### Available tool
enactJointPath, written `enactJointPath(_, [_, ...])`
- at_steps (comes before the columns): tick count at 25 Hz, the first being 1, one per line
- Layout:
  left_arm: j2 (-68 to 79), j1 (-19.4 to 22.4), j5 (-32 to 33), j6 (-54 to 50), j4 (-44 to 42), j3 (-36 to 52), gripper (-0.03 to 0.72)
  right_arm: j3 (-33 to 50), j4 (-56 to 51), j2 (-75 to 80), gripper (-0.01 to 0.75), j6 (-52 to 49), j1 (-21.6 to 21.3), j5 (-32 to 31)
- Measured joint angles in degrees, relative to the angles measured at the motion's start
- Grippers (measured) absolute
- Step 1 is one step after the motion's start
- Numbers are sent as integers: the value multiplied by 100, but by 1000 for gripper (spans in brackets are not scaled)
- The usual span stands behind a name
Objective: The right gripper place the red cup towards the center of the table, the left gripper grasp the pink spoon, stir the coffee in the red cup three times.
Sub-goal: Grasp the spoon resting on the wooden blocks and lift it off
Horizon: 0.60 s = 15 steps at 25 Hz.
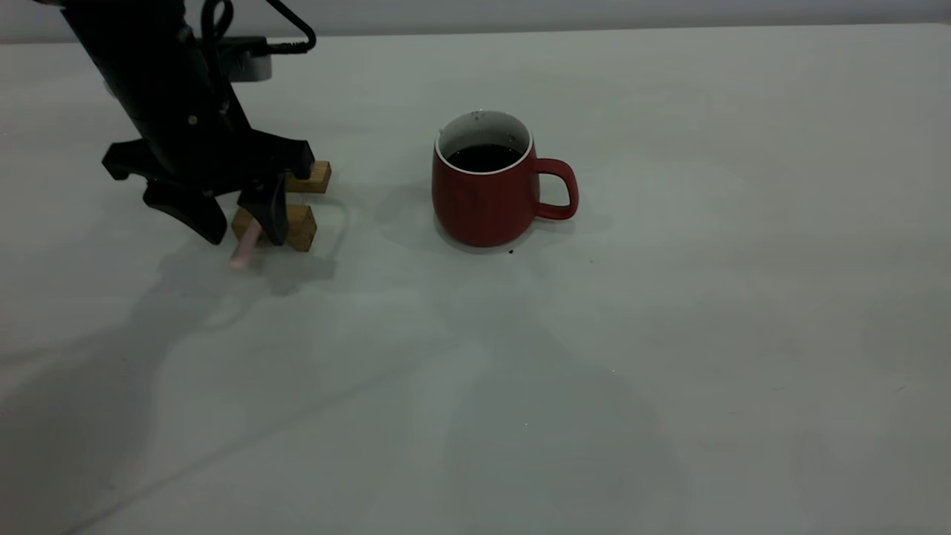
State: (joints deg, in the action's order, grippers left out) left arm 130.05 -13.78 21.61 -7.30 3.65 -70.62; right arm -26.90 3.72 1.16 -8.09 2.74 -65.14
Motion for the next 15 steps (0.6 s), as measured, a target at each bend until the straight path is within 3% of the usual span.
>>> enactJointPath(6, [310, 0, -8, -51, 7, -149, 578, 0, 0, 0, 586, 0, 0, 0])
enactJointPath(9, [324, 0, -8, -110, 16, -175, 513, 0, 0, 0, 586, 0, 0, 0])
enactJointPath(11, [324, 0, -21, -220, 16, -175, 416, 0, 0, 0, 586, 0, 0, 0])
enactJointPath(15, [324, 0, 58, -466, 16, -199, 136, 0, 0, 0, 586, 0, 0, 0])
